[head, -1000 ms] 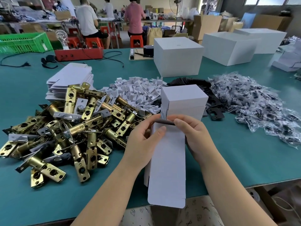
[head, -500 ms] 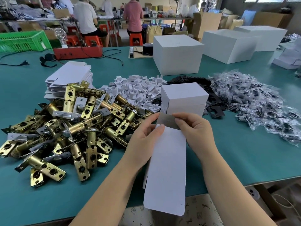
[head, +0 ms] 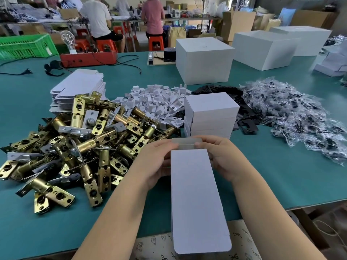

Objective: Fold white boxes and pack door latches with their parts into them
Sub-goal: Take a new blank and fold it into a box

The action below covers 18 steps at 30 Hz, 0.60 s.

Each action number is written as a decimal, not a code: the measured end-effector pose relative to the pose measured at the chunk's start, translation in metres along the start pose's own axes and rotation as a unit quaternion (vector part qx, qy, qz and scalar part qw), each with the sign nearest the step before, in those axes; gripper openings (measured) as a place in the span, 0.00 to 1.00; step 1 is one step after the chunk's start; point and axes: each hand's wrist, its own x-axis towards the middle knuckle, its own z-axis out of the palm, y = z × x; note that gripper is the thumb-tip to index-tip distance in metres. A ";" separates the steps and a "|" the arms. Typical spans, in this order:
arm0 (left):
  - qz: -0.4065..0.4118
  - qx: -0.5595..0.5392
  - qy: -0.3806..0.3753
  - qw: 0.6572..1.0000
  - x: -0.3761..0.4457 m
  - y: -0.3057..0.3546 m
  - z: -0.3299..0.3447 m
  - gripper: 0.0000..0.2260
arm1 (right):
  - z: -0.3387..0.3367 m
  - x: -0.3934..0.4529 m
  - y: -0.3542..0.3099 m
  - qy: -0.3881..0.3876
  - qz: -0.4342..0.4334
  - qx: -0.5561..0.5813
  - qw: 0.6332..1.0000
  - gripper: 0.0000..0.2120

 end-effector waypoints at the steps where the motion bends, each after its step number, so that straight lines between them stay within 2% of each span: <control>1: -0.004 -0.001 -0.015 1.000 0.002 0.001 -0.003 0.09 | -0.001 0.001 0.000 0.006 -0.002 0.003 1.000 0.09; 4: 0.019 0.009 -0.045 0.999 0.006 0.002 -0.006 0.09 | -0.002 0.003 0.001 0.031 -0.022 -0.010 0.999 0.10; 7: 0.051 0.030 -0.017 0.998 0.007 0.000 -0.005 0.10 | -0.003 0.002 0.001 0.031 -0.046 -0.024 0.998 0.12; 9: 0.051 0.031 0.001 0.998 0.009 0.000 -0.003 0.12 | -0.002 0.001 0.001 0.032 -0.057 -0.024 0.998 0.14; 11: 0.029 0.001 -0.009 1.000 0.010 0.003 -0.001 0.09 | 0.000 0.003 0.002 0.052 -0.087 -0.004 0.995 0.16; 12: 0.011 -0.024 -0.035 0.999 0.010 0.003 -0.002 0.11 | 0.001 0.004 0.002 0.080 -0.115 0.023 0.990 0.17; 15: -0.025 -0.059 -0.146 0.987 0.007 0.001 -0.012 0.33 | -0.005 0.007 0.001 0.229 -0.214 0.121 0.942 0.17; 16: -0.020 -0.055 -0.179 0.982 0.004 0.001 -0.015 0.35 | -0.008 0.007 0.001 0.277 -0.240 0.139 0.920 0.15; 18: 0.012 -0.052 -0.232 0.971 0.001 0.001 -0.021 0.32 | -0.012 0.006 0.002 0.338 -0.268 0.155 0.889 0.09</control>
